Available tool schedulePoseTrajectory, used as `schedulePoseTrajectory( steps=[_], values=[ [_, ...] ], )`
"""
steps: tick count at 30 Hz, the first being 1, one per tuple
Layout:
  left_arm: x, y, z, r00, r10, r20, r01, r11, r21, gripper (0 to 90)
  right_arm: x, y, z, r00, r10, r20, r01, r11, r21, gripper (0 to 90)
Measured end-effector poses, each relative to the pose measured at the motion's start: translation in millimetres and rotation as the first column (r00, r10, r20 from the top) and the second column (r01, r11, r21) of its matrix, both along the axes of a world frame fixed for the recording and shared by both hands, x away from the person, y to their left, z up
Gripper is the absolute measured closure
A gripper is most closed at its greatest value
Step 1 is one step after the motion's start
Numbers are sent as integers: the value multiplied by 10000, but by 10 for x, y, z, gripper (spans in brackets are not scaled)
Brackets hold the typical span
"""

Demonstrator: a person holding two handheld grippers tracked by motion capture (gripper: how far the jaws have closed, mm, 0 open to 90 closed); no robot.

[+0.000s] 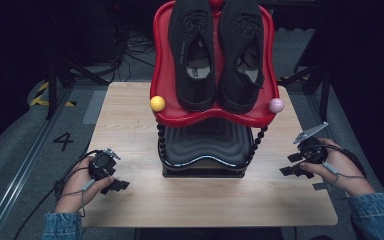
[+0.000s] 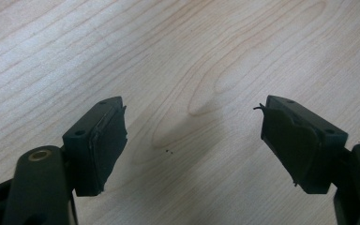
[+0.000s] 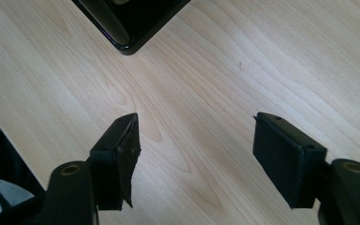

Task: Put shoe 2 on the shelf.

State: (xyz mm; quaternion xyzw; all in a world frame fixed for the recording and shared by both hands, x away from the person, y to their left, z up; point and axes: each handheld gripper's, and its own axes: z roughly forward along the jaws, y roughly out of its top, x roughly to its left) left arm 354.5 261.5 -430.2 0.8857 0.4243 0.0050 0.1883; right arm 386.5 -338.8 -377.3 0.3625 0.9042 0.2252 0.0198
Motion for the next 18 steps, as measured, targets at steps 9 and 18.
schedulePoseTrajectory(
  steps=[9, 18],
  values=[
    [-3, -26, 15, 9999, -103, 77, 104, 9999, -48, 231, -26, -32, -294, 9980, -212, 590, 176, 9980, 612, 302],
    [9, -43, 22, 9998, -53, 207, 55, 10000, -83, 214, -52, -66, -542, 9960, -575, 683, 507, 9939, 984, 288]
  ],
)
